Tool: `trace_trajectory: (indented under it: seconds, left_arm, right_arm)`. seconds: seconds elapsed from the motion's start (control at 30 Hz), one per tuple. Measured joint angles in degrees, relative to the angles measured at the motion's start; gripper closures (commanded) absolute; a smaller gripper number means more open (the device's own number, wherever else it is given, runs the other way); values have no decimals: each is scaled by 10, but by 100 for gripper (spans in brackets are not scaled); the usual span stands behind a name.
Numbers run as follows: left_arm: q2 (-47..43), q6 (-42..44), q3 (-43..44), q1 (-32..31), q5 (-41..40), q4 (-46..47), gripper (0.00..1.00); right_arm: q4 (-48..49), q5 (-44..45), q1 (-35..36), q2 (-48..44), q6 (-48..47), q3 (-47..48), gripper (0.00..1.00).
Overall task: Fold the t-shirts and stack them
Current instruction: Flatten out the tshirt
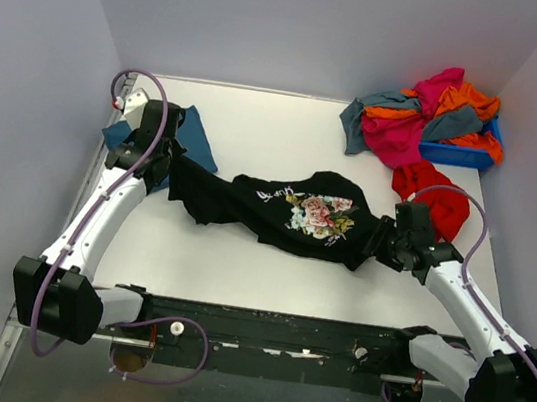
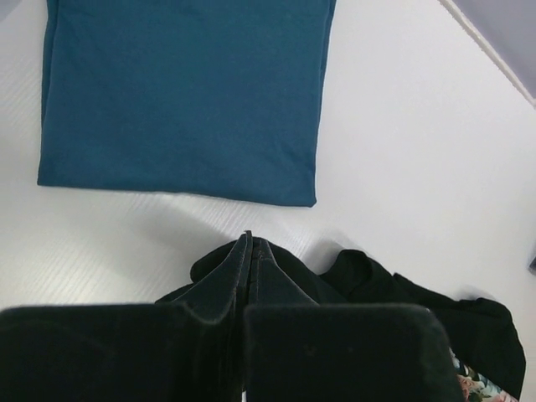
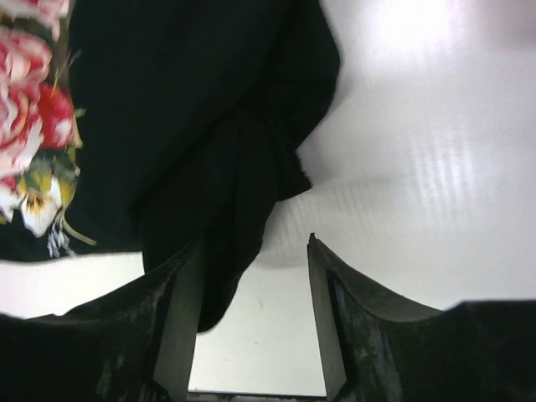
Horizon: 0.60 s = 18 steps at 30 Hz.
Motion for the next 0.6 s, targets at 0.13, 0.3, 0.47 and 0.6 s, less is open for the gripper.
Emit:
trace_trajectory:
  seconds: [0.13,0.3,0.47,0.6]
  left_arm:
    - [-19,-4,-3,0,-2,0,100]
    - [-35,-4,-3,0,-4,0,100]
    - [-39,1,0,0,-12,-21,100]
    - [-59,13,7,0,-28,-52,100]
  right_arm:
    - [22,-65,0,-5,-15,-21,50]
    - [44,-104,1,18,-23,-21,99]
    - [31,-122,1,18,-12,-19,99]
    - [-36,-92,1,-42,2,22,99]
